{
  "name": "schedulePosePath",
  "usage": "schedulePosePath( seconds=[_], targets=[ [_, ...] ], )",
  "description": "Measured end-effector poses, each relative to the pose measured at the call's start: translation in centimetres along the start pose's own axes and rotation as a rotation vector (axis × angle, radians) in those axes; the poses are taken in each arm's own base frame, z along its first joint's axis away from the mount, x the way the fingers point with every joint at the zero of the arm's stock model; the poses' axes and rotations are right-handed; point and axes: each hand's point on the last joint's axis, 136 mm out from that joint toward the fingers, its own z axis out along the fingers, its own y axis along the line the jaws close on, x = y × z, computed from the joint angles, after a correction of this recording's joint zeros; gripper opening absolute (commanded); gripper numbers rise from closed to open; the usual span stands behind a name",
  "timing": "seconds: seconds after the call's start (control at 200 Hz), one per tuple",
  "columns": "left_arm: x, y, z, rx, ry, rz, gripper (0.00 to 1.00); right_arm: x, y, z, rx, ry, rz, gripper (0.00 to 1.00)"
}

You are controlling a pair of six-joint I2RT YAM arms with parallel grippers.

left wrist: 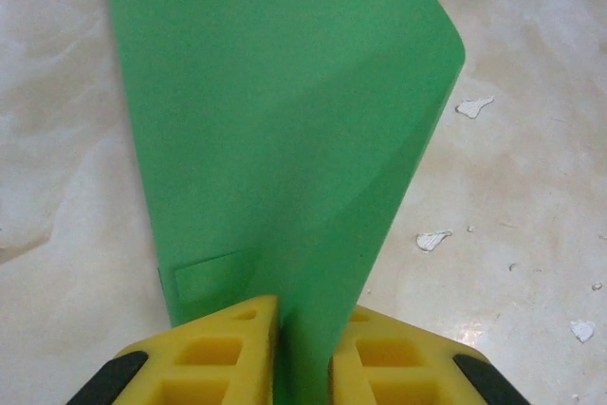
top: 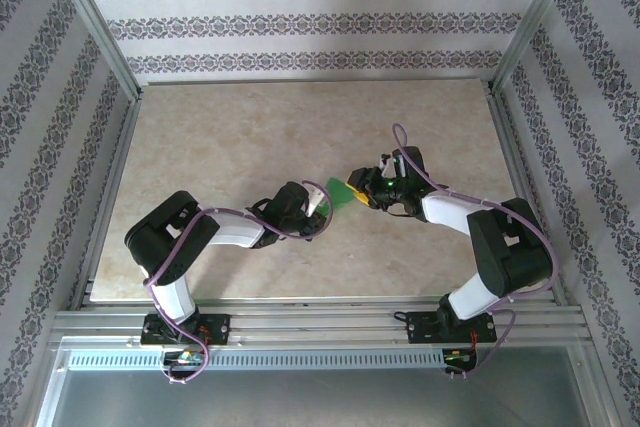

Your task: Fold a paper plane with a square sheet of paper (pick it up from the middle)

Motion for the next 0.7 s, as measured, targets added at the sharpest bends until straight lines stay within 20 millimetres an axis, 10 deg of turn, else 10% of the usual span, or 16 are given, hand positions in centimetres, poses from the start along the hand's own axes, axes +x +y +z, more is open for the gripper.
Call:
schedulePosePath(
  seconds=[0.7],
  targets=[
    [-0.2,0.0,0.0,0.003,-0.045,0.248,0.17,3.8,-2.3,2.1,0.208,0.092,0.360,0.51]
  ],
)
